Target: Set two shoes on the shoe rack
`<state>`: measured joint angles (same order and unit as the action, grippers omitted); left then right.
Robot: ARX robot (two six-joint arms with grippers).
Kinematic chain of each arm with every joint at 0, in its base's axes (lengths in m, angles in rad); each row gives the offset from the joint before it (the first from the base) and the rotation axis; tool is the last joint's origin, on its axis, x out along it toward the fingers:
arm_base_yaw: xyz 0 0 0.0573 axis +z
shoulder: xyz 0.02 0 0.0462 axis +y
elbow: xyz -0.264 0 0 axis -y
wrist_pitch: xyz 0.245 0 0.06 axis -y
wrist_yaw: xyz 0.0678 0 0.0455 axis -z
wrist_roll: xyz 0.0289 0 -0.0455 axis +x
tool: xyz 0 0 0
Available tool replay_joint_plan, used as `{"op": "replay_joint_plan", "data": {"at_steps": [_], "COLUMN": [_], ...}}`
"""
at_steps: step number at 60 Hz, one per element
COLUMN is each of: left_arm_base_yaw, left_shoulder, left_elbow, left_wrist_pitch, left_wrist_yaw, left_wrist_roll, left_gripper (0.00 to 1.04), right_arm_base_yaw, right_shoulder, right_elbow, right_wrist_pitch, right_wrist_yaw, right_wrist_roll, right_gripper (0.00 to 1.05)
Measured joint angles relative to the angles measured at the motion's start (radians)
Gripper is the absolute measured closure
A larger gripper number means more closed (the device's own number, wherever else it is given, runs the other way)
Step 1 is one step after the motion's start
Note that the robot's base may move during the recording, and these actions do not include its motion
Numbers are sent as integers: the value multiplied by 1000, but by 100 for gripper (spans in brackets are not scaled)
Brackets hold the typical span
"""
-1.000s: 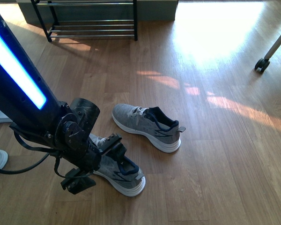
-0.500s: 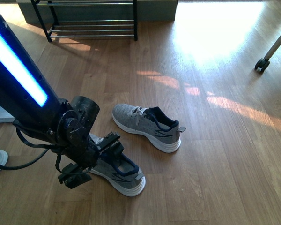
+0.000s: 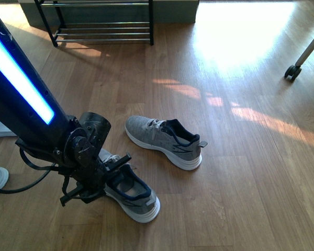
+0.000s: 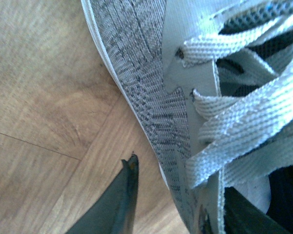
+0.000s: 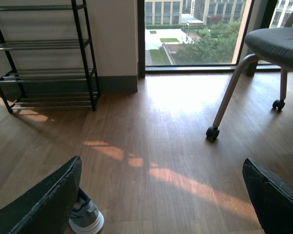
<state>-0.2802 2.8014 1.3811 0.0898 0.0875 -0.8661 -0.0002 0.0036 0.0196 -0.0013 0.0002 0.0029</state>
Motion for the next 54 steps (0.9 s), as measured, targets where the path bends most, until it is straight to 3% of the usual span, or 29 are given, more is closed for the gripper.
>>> {"op": "replay_joint_plan", "data": {"at_steps": [10, 28, 42, 54], "left_arm_base_yaw": [16, 110, 103, 96], "left_shoulder": [-30, -453, -920, -1308], "left_elbow": [-51, -403, -685, -897], "left_wrist_pitch": [2, 153, 243, 209], "left_wrist_yaw": [-119, -388, -599, -762], "left_wrist_roll": [34, 162, 310, 458], "left_gripper": [103, 103, 103, 103], "right_arm_base_yaw": [0, 0, 0, 0], "right_shoulder": [0, 0, 0, 0], "right_elbow": [0, 0, 0, 0], "right_wrist_pitch": [0, 0, 0, 0], "right_wrist_yaw": [0, 0, 0, 0], "right_wrist_roll": [0, 0, 0, 0], "right_gripper": [9, 9, 9, 9]}}
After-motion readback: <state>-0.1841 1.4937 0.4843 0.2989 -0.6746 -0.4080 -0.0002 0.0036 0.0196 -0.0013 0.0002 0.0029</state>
